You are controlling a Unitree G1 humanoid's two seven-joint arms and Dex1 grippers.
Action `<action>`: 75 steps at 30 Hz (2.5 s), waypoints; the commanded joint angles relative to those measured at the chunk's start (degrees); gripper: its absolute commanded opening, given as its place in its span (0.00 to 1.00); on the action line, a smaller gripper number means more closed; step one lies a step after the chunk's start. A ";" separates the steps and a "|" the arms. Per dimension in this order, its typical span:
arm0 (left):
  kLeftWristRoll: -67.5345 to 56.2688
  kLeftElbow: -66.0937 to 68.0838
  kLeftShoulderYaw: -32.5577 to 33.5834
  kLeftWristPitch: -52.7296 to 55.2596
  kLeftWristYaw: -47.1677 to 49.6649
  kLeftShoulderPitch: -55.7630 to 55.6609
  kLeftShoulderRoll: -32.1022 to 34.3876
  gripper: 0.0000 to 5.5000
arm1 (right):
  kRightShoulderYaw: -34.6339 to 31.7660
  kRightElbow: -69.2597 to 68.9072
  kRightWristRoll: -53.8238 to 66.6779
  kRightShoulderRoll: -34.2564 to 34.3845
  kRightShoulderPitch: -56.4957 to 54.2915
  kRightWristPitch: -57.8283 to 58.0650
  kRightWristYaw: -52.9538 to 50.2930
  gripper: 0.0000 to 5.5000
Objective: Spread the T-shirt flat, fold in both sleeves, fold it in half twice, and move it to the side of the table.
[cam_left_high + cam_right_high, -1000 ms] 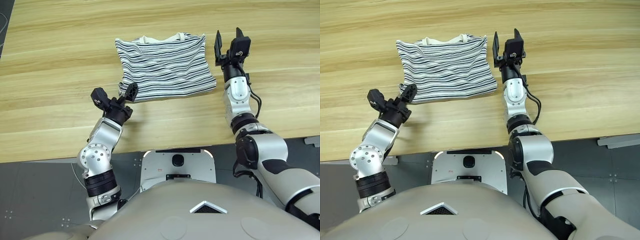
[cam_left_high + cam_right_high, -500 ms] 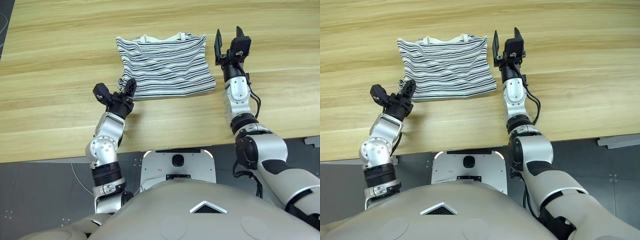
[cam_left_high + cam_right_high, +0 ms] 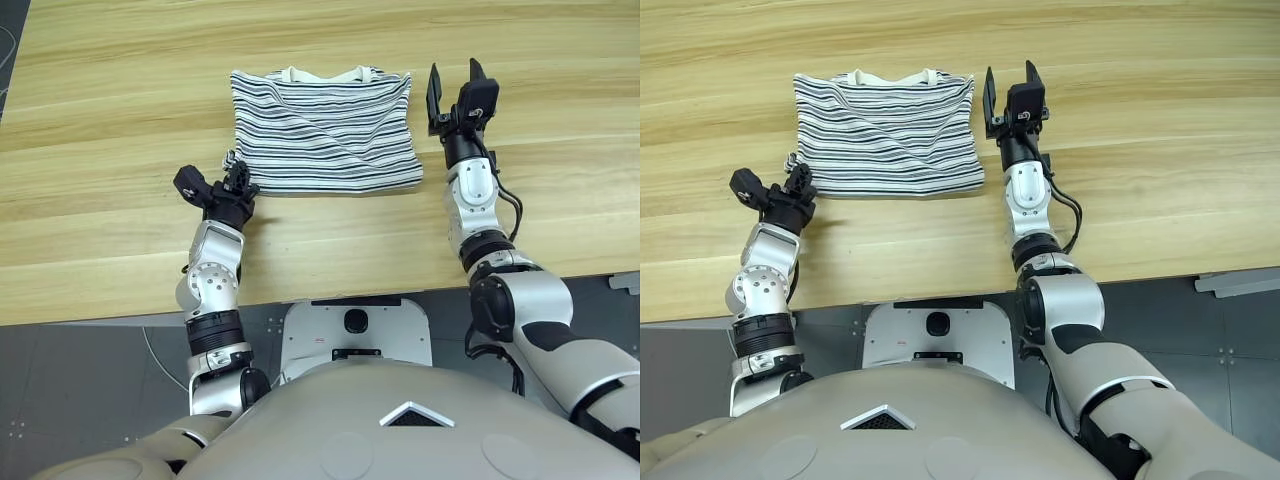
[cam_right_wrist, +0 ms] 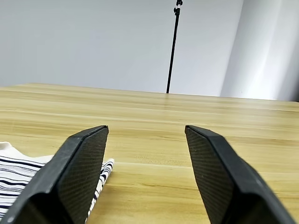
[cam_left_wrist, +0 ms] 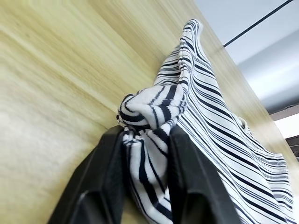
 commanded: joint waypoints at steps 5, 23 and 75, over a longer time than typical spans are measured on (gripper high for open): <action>4.18 7.49 1.62 -0.31 -5.14 -3.24 6.45 0.03 | 0.91 -4.77 0.14 -1.01 3.50 -3.14 3.05 0.55; 11.73 12.26 1.27 -4.53 -10.90 -9.15 11.76 0.02 | 21.73 -33.39 -7.30 -2.44 19.70 21.47 25.22 0.13; 47.00 7.94 -37.45 -27.78 -24.27 -5.07 9.00 0.02 | 32.75 -23.32 -14.86 -4.80 15.18 29.98 25.65 0.02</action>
